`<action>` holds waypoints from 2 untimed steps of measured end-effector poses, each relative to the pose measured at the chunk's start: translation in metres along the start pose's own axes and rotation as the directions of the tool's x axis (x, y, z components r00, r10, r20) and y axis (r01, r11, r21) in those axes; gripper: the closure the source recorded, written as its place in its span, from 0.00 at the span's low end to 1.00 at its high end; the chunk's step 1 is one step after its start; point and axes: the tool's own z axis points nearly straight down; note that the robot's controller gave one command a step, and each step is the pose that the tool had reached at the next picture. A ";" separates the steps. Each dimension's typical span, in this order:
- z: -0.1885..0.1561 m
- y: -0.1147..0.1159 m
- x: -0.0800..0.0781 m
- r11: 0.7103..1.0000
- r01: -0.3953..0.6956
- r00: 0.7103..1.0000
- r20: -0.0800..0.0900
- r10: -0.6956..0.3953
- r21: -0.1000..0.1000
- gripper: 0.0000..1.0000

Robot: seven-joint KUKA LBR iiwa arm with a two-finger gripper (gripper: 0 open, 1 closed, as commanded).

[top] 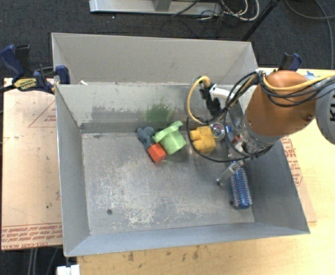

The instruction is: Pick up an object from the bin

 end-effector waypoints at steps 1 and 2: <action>-0.001 0.004 0.007 1.000 -0.008 1.000 -0.012 0.008 -0.002 1.00; -0.070 0.000 0.006 1.000 -0.013 1.000 -0.013 0.013 -0.016 1.00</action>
Offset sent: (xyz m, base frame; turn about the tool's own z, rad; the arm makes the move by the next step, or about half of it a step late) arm 0.0000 0.0000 0.0000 0.0000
